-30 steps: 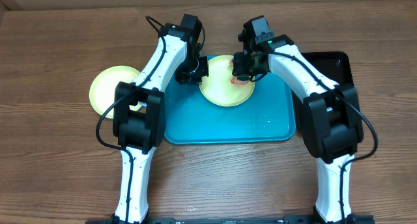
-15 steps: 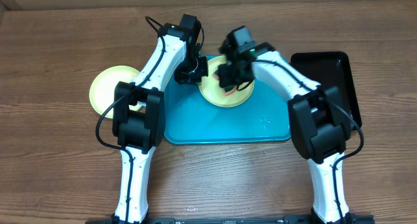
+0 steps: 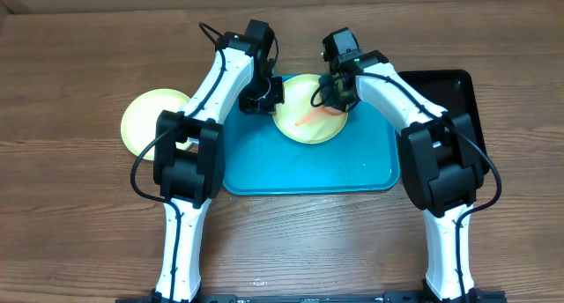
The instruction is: Clean dirty plates on tray and stack at the side
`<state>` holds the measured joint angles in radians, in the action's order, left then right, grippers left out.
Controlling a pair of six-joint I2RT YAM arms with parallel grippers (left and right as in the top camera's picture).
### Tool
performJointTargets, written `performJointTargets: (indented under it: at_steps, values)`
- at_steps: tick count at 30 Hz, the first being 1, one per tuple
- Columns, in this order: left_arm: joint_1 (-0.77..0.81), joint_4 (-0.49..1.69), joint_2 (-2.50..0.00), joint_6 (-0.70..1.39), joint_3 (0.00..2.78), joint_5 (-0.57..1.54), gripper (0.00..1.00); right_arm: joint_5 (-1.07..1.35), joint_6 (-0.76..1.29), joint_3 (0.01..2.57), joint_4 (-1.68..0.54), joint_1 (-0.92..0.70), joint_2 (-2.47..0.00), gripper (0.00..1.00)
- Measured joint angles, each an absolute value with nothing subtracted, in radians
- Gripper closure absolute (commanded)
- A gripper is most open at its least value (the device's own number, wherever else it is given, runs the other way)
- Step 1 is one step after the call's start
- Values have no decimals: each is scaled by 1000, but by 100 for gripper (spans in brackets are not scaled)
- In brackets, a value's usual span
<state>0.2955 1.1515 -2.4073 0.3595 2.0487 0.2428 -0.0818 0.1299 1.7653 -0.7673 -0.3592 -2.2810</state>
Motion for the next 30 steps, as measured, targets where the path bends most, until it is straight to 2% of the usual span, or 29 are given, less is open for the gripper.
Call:
performJointTargets:
  at_steps: [2, 10, 16, 18, 22, 25, 30]
  values:
    - [302, 1157, -2407, 360, 2049, 243, 96, -93, 129, 1765, -764, -368, -2281, 96]
    - [300, 1163, -2407, 360, 2049, 239, 96, 245, 127, 1765, -722, -409, -2285, 96]
    - [301, 1165, -2407, 360, 2049, 240, 96, 376, 118, 1771, -857, -446, -2285, 96]
    - [301, 1166, -2407, 360, 2049, 240, 96, 366, 104, 1792, -921, -433, -2288, 96]
    - [301, 1166, -2407, 360, 2049, 240, 96, 199, 85, 1845, -1006, -407, -2291, 96]
    - [301, 1167, -2407, 360, 2049, 240, 96, 3, 73, 1859, -970, -398, -2292, 96]
    - [301, 1167, -2407, 360, 2049, 240, 96, -60, 47, 1860, -864, -399, -2296, 96]
